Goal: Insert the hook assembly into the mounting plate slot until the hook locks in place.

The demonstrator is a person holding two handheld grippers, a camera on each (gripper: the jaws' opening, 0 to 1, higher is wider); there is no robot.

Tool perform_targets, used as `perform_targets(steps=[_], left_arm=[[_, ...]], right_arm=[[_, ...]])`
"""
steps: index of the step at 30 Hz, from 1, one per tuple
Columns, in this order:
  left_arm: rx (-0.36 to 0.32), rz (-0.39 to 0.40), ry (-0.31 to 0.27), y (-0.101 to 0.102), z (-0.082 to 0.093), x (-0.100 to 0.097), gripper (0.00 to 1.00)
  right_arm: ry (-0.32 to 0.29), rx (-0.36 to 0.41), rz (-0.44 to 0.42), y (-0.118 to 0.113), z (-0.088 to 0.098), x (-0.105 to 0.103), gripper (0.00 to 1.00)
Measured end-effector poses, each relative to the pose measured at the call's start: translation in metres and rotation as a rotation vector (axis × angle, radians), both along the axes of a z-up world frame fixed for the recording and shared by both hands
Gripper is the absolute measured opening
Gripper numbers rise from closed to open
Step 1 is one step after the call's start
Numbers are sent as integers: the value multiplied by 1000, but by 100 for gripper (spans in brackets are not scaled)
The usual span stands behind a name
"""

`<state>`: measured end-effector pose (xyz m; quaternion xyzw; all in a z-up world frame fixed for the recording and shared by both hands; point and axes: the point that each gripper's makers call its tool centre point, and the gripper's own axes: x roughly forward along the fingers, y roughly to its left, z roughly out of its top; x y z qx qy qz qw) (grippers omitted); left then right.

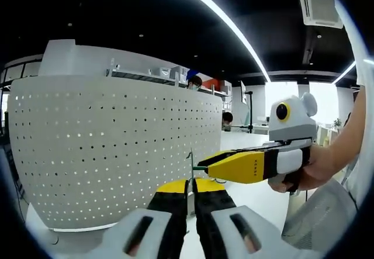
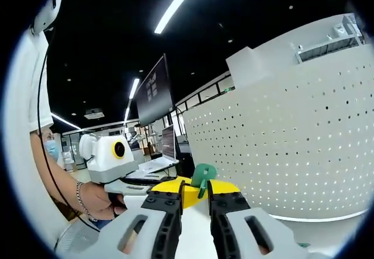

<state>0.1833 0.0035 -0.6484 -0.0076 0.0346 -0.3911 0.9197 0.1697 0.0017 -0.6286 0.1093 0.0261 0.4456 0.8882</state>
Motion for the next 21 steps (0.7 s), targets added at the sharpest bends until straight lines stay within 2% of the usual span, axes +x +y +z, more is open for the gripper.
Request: perform_targets(steps=[21], left_arm=[[-5, 14, 7, -1, -2, -2, 3]], right_arm=[[10, -13, -34, -1, -4, 8, 3]])
